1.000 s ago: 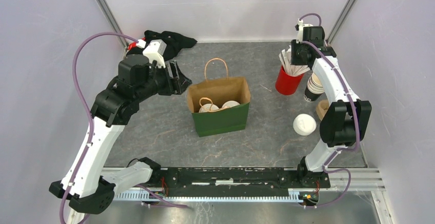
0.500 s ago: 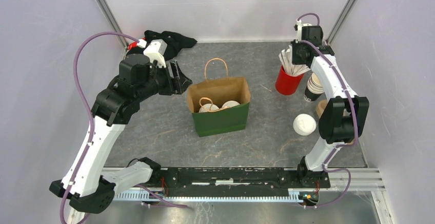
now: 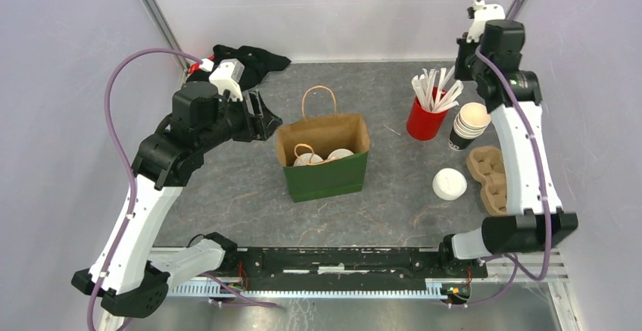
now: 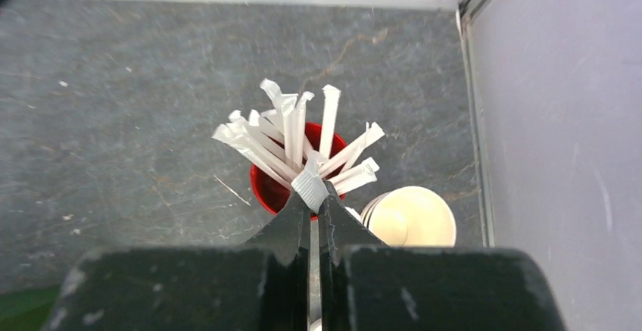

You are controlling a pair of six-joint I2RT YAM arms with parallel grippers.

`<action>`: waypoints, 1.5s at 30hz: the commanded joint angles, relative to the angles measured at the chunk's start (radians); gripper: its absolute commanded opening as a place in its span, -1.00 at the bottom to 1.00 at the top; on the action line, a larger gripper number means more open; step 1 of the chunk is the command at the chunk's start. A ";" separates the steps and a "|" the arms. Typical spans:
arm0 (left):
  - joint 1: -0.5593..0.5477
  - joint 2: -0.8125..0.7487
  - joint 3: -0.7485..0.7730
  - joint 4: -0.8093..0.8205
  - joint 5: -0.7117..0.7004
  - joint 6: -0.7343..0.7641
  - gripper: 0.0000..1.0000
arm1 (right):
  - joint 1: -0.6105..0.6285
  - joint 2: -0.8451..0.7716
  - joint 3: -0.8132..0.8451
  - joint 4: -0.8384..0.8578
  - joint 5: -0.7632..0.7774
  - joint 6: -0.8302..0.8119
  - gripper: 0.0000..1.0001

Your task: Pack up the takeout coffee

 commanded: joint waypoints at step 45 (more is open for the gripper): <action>0.003 -0.102 -0.023 0.002 0.012 -0.009 0.43 | 0.892 0.002 -0.027 -0.121 -0.179 -0.058 -0.31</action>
